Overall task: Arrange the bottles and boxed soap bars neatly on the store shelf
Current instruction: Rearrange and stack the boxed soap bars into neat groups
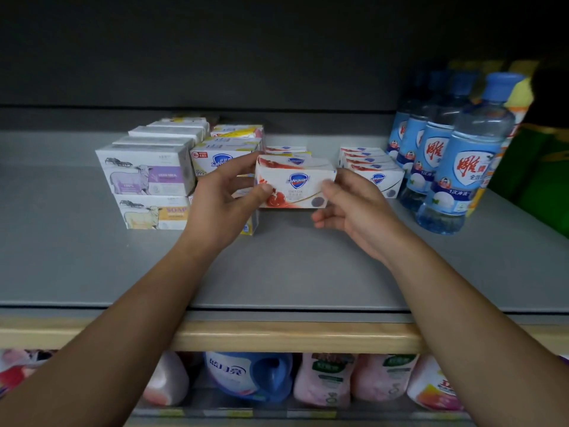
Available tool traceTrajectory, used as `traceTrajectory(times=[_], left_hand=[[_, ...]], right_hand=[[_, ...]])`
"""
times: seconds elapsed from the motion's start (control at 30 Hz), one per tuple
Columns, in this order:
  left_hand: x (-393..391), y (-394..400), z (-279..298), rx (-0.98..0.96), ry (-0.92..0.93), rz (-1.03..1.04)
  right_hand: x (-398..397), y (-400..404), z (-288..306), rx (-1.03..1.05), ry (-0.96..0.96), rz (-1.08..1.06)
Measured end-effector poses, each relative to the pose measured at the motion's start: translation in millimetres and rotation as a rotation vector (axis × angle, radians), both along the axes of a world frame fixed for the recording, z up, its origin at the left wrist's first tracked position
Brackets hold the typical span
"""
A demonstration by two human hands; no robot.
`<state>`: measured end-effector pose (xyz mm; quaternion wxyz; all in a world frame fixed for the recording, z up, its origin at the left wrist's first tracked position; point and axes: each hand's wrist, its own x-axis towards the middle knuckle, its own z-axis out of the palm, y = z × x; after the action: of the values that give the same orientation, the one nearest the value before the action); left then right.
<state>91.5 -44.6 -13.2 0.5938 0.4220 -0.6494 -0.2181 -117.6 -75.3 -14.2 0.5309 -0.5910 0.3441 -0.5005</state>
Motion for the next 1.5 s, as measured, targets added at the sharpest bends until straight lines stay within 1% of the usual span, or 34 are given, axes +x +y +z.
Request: traceTrajectory(times=[0.07, 0.13, 0.2, 0.27, 0.37, 0.47, 0.6, 0.67, 0.73, 0.8, 0.9, 0.97, 1.0, 1.03, 1.1, 1.17, 1.23, 1.3, 1.43, 1.5], left_hand=[[-2, 2, -1, -0.049, -0.010, -0.053], [-4, 4, -2, -0.079, 0.001, -0.120], [-4, 4, -2, -0.076, 0.034, -0.159], [-5, 6, 0, -0.054, 0.073, -0.167], [-7, 8, 3, -0.022, 0.143, -0.192], [-8, 7, 3, -0.002, 0.153, -0.190], [-7, 5, 1, 0.018, 0.169, -0.204], [-6, 5, 0, 0.013, 0.170, -0.194], [-4, 4, -1, -0.019, 0.109, -0.136], [-2, 2, -2, -0.083, -0.020, -0.037], [-4, 2, -5, -0.142, -0.190, 0.111], [-7, 3, -5, -0.187, -0.282, 0.170], [-7, 4, -4, -0.218, -0.321, 0.201], [-8, 4, -4, -0.240, -0.344, 0.231], [-10, 5, -3, -0.232, -0.328, 0.279], [-11, 7, -2, -0.196, -0.287, 0.302], [-12, 9, -2, -0.162, -0.257, 0.289], [-15, 12, -2, -0.135, -0.289, 0.254], [-26, 13, -4, -0.066, -0.501, 0.143], [-35, 8, -6, -0.044, -0.602, 0.122]], right_hand=[[0, 2, 4, 0.126, -0.166, 0.058], [-1, 0, 5, 0.164, -0.244, 0.056], [-2, -1, 5, 0.135, -0.276, 0.068], [-2, 0, 5, 0.054, -0.307, 0.102], [-3, 2, 5, -0.113, -0.282, 0.148], [-3, 3, 5, -0.186, -0.240, 0.165], [-4, 3, 5, -0.186, -0.210, 0.169], [-5, 3, 3, -0.173, -0.187, 0.132], [-4, 2, 2, -0.138, -0.174, 0.084], [-3, 3, 4, -0.067, -0.175, 0.043], [-4, 3, 5, 0.046, -0.084, -0.051], [-4, 0, 4, 0.065, 0.002, -0.080], [-3, -1, 3, 0.065, 0.016, -0.079], [-4, -1, 2, 0.053, 0.006, -0.065], [-5, -1, 1, -0.024, -0.012, -0.018], [-8, 0, 3, -0.156, 0.087, -0.036], [-11, 4, 6, -0.232, 0.201, -0.120], [-18, 9, 5, -0.261, 0.293, -0.177], [-46, 21, -3, -0.247, 0.486, -0.238], [-61, 27, -7, -0.226, 0.584, -0.256]])
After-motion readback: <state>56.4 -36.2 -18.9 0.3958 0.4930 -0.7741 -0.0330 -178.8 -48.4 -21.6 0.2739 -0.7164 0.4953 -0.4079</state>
